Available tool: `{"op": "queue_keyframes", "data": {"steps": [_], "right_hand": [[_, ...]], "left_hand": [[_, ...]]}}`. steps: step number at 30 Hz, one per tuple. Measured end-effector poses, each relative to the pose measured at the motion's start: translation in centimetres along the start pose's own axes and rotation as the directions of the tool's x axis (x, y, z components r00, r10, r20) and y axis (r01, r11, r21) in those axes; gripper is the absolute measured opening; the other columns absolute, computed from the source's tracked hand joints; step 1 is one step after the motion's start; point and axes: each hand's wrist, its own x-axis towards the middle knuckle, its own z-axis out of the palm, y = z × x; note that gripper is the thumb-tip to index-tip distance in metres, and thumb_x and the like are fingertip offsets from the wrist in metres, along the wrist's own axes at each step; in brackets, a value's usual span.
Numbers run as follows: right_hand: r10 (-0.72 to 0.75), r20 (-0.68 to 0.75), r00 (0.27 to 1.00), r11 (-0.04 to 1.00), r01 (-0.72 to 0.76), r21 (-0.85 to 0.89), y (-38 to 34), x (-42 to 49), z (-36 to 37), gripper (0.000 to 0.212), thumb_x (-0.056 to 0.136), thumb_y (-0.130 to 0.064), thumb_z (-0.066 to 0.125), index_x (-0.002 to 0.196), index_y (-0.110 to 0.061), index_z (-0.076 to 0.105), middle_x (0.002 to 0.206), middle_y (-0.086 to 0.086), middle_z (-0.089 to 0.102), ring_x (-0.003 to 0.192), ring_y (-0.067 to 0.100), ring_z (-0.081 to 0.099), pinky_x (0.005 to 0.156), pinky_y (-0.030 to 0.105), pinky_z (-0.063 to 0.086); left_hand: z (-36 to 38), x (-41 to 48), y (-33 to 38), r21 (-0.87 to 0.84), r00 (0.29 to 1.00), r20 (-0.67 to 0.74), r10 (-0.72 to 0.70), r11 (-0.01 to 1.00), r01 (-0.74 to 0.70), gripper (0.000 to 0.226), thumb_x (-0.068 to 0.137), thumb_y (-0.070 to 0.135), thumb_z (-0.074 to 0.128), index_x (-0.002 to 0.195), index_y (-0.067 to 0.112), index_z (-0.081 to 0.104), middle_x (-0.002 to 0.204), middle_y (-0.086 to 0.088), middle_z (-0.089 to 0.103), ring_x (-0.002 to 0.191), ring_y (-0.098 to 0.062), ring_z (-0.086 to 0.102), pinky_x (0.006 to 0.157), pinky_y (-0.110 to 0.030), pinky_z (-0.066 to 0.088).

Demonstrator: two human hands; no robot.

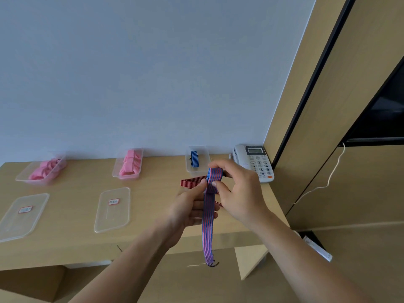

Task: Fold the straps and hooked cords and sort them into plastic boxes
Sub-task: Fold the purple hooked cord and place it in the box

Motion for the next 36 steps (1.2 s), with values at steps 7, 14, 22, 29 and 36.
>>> {"op": "queue_keyframes", "data": {"steps": [7,14,22,29,36], "right_hand": [[-0.263,-0.068,0.962,0.964,0.26,-0.046,-0.2,-1.2,0.6,0.02,0.08,0.008,0.072,0.096,-0.004,0.073,0.109,0.003,0.074,0.108,0.011,0.067,0.095,0.026,0.052],[-0.282,-0.035,0.959,0.959,0.283,0.029,0.3,-3.0,0.9,0.015,0.082,0.01,0.069,0.09,-0.001,0.075,0.104,0.007,0.075,0.107,0.019,0.068,0.092,0.035,0.054],[-0.199,0.089,0.976,0.979,0.195,0.058,-0.5,-2.7,0.2,0.029,0.068,0.006,0.08,0.093,-0.007,0.073,0.094,0.0,0.072,0.093,0.017,0.067,0.08,0.035,0.054],[0.338,0.295,0.894,0.927,-0.371,0.059,-0.5,-0.3,-0.4,0.048,0.084,-0.015,0.076,0.128,-0.021,0.059,0.124,-0.004,0.056,0.113,0.01,0.056,0.096,0.037,0.051],[0.406,0.387,0.828,0.819,-0.518,0.248,-0.6,0.4,-1.2,0.029,0.085,-0.006,0.075,0.109,-0.02,0.066,0.108,0.0,0.072,0.099,0.015,0.068,0.096,0.037,0.053]], "left_hand": [[0.0,-0.1,1.4,-0.16,0.998,-0.01,0.055,0.986,-0.056,0.045,0.1,0.047,0.056,0.076,0.018,0.08,0.082,-0.007,0.075,0.073,-0.021,0.074,0.074,-0.035,0.058],[-0.8,0.3,1.5,-0.207,0.995,0.045,0.09,0.975,-0.078,0.032,0.099,0.034,0.06,0.084,0.018,0.084,0.078,-0.003,0.073,0.065,-0.016,0.07,0.067,-0.031,0.059],[-1.7,0.3,1.6,-0.094,0.974,0.08,0.214,0.974,-0.206,0.022,0.101,0.012,0.058,0.11,0.003,0.076,0.097,-0.013,0.074,0.081,-0.022,0.07,0.07,-0.033,0.059],[-1.2,-0.4,1.7,-0.065,0.953,0.092,0.288,0.957,-0.283,0.026,0.098,0.003,0.061,0.123,0.006,0.068,0.11,-0.019,0.077,0.086,-0.026,0.075,0.077,-0.043,0.062],[-1.3,-1.1,1.6,-0.099,0.942,0.188,0.28,0.959,-0.265,0.037,0.091,0.022,0.071,0.127,0.012,0.071,0.125,-0.022,0.071,0.106,-0.033,0.069,0.1,-0.051,0.053]]}}
